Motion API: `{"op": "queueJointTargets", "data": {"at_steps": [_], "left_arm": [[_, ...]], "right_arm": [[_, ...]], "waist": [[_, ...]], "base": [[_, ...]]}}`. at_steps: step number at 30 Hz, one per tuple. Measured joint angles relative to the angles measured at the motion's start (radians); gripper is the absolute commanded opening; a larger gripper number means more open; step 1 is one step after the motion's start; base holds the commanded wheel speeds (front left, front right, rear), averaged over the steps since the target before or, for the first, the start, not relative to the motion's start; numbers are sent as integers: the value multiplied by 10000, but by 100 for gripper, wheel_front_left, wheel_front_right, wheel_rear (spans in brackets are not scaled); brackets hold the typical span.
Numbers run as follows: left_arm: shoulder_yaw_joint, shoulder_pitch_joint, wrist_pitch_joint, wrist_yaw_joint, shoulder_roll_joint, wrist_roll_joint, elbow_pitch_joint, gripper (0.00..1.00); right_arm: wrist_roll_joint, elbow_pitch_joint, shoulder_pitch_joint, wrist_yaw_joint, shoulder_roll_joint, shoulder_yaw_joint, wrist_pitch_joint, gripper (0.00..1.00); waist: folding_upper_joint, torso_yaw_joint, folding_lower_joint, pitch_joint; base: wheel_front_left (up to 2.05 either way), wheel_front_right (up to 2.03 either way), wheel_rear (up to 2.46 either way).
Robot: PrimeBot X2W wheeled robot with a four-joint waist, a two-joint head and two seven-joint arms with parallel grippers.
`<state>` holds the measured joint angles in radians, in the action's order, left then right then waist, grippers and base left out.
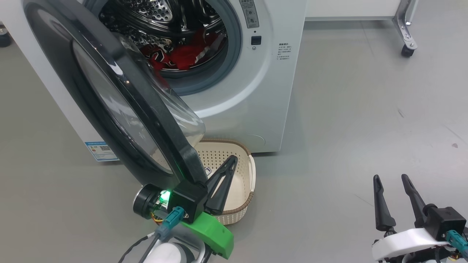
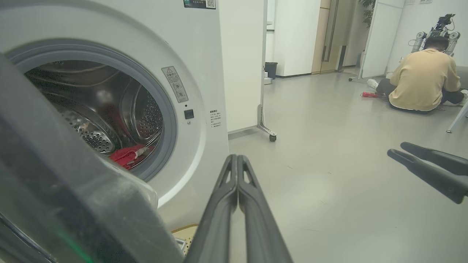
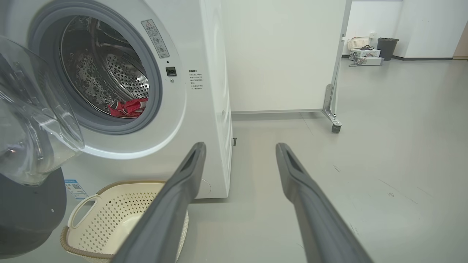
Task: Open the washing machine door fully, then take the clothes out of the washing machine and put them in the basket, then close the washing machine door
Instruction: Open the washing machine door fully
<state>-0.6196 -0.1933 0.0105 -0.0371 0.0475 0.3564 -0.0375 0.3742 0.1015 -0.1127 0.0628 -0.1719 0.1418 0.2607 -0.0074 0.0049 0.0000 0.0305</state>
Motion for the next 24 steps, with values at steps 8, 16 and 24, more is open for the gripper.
{"op": "queueJointTargets", "data": {"at_steps": [8, 16, 24], "left_arm": [[136, 6, -161, -474, 0, 221, 418, 0], [240, 5, -182, -627, -2, 487, 616, 0], [303, 4, -180, -669, -4, 571, 792, 0]], "right_arm": [[-81, -2, 4, -48, 65, -69, 2, 100], [-104, -31, 8, -104, 125, -253, 2, 100], [-165, -63, 23, -169, 148, -416, 2, 100]], "waist": [[0, -16, 0, 113], [0, 16, 0, 242], [0, 211, 0, 396]], "base": [[0, 0, 0], [0, 0, 0], [0, 0, 0]]}}
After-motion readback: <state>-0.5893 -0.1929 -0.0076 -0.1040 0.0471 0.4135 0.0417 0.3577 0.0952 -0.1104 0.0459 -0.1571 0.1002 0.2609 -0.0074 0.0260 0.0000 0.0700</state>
